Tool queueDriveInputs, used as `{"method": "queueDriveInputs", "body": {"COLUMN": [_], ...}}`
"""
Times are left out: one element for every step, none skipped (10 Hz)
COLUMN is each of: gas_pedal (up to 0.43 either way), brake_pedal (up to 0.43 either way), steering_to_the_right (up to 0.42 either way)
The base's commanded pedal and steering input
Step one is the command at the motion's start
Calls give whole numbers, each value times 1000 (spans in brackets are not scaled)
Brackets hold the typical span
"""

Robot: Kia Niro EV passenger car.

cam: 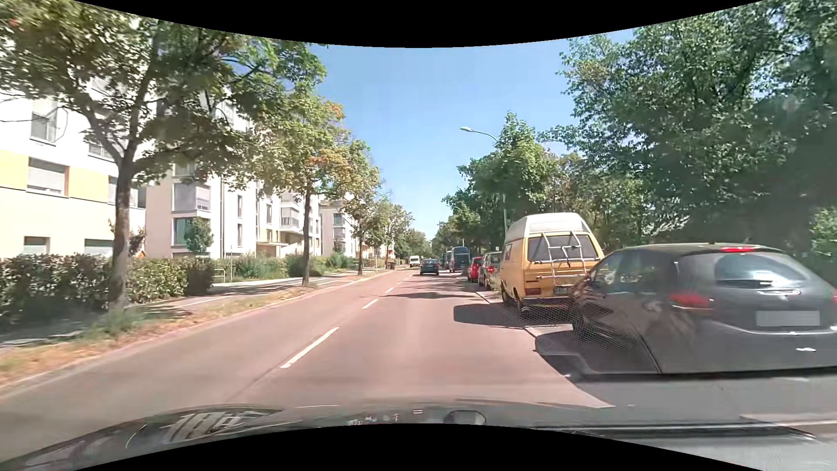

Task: Follow the waypoints while adhering to traffic rules and regulations

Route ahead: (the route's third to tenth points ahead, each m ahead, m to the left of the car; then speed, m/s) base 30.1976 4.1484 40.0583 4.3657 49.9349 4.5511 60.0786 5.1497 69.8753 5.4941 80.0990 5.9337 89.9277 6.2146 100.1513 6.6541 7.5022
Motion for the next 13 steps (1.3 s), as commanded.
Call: {"method": "queueDriveInputs", "body": {"gas_pedal": [67,67,67,67,67,67,67,67,67,67,67,67,67], "brake_pedal": [0,0,0,0,0,0,0,0,0,0,0,0,0], "steering_to_the_right": [2,2,1,1,1,1,-1,-4,-3,-2,-2,-4,-4]}}
